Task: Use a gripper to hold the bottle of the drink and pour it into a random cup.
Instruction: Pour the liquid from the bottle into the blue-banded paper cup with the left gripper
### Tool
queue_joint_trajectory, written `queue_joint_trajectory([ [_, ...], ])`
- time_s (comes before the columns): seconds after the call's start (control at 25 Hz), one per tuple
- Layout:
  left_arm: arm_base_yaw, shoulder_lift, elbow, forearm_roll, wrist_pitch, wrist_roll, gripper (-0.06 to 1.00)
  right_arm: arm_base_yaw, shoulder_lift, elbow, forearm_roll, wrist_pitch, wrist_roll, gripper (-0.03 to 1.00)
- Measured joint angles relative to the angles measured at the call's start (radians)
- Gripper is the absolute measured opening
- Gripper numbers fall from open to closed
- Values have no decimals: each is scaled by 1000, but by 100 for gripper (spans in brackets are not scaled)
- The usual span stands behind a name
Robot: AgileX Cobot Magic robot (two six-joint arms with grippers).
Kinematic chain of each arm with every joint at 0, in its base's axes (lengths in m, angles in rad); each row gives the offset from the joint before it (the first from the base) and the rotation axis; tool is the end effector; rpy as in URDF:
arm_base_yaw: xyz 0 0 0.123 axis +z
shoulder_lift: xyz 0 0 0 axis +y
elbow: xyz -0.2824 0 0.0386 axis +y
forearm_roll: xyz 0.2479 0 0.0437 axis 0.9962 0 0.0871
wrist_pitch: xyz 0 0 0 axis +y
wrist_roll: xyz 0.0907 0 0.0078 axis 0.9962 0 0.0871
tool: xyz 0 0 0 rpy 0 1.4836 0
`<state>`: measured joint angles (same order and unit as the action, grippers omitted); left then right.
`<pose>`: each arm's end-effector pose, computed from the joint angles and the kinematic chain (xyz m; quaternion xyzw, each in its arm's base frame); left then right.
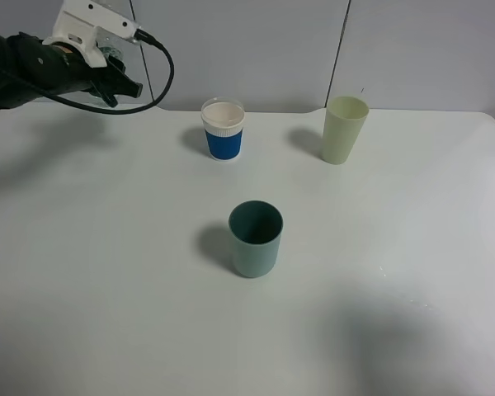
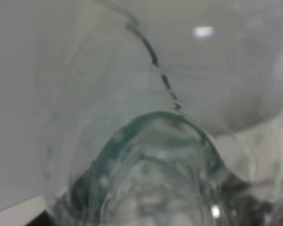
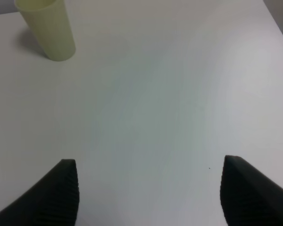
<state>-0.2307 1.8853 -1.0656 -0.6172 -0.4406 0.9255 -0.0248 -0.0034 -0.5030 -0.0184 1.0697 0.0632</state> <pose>0.4019 -0.0714 0.1966 0.1684 0.8030 0.1372 0.5550 -0.0061 -0.0013 0.2773 0.0380 0.8530 0.0008 0.5205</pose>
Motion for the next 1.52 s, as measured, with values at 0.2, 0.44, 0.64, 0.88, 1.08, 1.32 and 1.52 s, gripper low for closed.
queue_joint_trajectory([
  [0.2, -56, 0, -30, -272, 5, 359, 43, 0, 0, 0, 0, 0, 0, 63],
  [0.44, -98, 0, -68, -548, -7, 699, 43, 0, 0, 0, 0, 0, 0, 63],
  [0.64, -134, 1, -117, -755, -57, 921, 43, 0, 0, 0, 0, 0, 0, 63],
  [0.88, -182, 1, -126, -804, -166, 983, 43, 0, 0, 0, 0, 0, 0, 63],
  [1.08, -213, 1, -126, -806, -211, 986, 43, 0, 0, 0, 0, 0, 0, 63],
  [1.32, -244, 37, -169, -902, -300, 1093, 43, 0, 0, 0, 0, 0, 0, 63],
  [1.52, -252, 95, -225, -1020, -346, 1275, 43, 0, 0, 0, 0, 0, 0, 63],
])
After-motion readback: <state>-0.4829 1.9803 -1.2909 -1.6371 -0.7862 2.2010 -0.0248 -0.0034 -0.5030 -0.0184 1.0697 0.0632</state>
